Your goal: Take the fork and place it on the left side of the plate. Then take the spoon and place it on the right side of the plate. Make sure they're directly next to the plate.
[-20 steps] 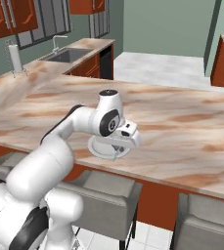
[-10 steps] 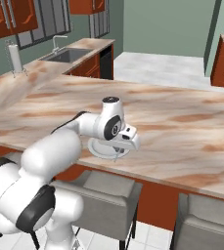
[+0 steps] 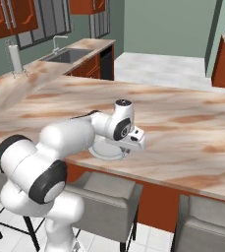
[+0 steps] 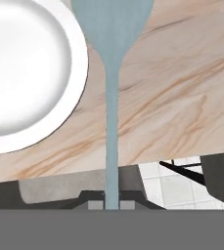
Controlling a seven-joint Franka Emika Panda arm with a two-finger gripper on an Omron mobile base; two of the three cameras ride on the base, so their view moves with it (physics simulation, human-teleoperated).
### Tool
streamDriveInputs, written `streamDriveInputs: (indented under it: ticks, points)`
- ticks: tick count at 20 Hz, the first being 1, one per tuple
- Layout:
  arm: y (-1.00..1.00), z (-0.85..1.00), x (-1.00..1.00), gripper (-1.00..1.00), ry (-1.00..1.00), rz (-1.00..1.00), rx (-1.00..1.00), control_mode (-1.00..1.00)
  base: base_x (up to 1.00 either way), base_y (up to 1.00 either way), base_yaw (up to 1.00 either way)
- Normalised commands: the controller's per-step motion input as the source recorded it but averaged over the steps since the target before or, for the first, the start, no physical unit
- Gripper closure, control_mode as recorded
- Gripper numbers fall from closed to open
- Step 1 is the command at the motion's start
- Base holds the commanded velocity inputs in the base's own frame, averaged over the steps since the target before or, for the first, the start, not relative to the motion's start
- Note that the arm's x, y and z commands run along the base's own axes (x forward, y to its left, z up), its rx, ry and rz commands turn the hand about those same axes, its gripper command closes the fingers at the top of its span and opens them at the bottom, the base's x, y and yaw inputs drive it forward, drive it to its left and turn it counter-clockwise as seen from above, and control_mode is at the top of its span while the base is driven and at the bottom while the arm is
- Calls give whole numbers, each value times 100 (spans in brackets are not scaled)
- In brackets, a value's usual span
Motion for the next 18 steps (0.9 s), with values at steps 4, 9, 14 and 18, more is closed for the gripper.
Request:
streamDriveInputs:
  ticks: [4, 9, 14, 18]
  points:
    - [-34, -10, 26, 100, 0, 0, 6, -100, 0, 0, 0]
    - [-13, -20, 27, 100, 1, 0, 0, -100, 0, 0, 0]
    - [0, -35, 27, 100, 1, 1, 0, -100, 0, 0, 0]
    - [0, -32, 16, 100, 0, 0, 0, -100, 0, 0, 0]
